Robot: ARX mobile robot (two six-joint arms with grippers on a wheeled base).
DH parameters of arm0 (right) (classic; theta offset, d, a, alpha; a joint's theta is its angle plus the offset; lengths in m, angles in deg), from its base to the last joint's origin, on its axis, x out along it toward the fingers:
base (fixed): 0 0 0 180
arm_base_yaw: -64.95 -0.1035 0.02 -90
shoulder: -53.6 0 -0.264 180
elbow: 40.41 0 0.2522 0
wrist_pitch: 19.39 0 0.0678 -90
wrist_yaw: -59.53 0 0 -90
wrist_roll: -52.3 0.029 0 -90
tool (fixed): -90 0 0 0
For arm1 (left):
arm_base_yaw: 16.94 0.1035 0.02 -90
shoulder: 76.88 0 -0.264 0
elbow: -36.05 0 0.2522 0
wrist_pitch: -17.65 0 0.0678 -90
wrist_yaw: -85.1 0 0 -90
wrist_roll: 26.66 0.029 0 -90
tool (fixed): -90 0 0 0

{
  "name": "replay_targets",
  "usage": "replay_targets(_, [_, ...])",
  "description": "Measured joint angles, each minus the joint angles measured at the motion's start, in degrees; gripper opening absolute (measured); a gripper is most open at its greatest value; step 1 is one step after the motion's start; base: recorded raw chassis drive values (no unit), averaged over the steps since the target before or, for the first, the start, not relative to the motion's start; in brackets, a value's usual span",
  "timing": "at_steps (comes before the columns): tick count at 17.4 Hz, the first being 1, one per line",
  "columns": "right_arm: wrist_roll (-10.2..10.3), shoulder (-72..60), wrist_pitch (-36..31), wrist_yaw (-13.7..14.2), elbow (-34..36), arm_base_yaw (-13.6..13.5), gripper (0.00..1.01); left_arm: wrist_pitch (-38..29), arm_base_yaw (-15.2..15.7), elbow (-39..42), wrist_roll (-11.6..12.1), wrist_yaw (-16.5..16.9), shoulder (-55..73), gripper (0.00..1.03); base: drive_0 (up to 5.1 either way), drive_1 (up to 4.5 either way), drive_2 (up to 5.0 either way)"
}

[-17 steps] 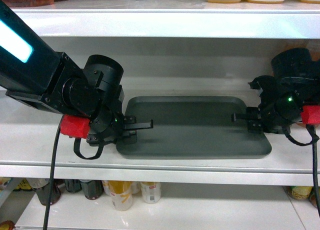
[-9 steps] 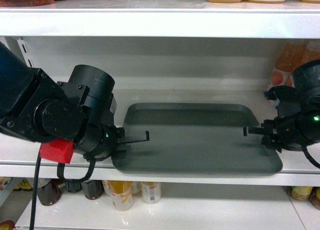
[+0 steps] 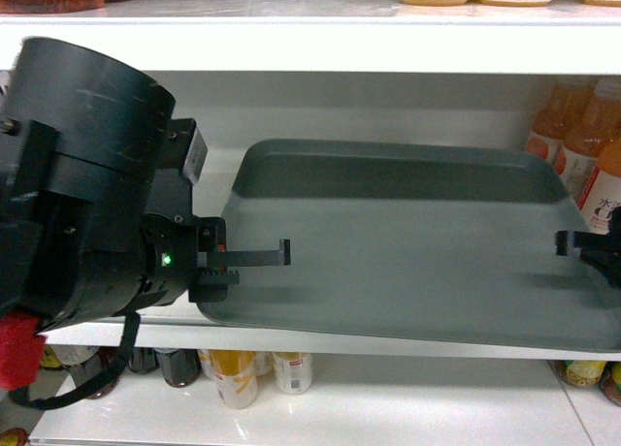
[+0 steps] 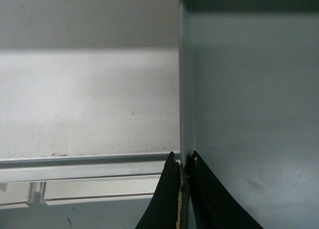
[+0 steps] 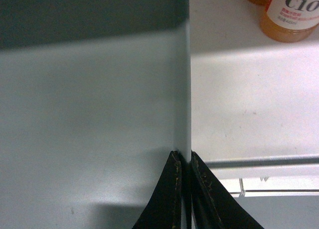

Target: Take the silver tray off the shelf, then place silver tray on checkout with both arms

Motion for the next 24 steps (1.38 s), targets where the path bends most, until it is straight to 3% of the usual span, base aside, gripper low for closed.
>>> replay_targets(2, [0.8,10.8,0.0,-1.8,8.7,0.0,0.03,-0.2,-2.1,7.7,0.9,-2.6,-9.7,0.03,0.0,0.00,0.0])
replay_targets(3, [1.9,19.8,-0.7,-3.7,14.1,-0.1,0.03,-0.6,-2.9,14.2,1.9,-4.0,-20.8,0.03,0.0,0.00,0.0])
replay_targets(9, [2.3,19.3,-1.0,-3.7,13.9,-0.4,0.03,-1.0,-2.8,14.2,2.4,-4.1,-20.5,0.03,0.0,-1.08,1.1])
replay_targets(24, [2.3,19.3,-0.8,-3.7,14.0,-0.4,0.03,-1.0,-2.8,14.2,2.4,-4.2,-20.6,0.03,0.1,-4.28,4.4])
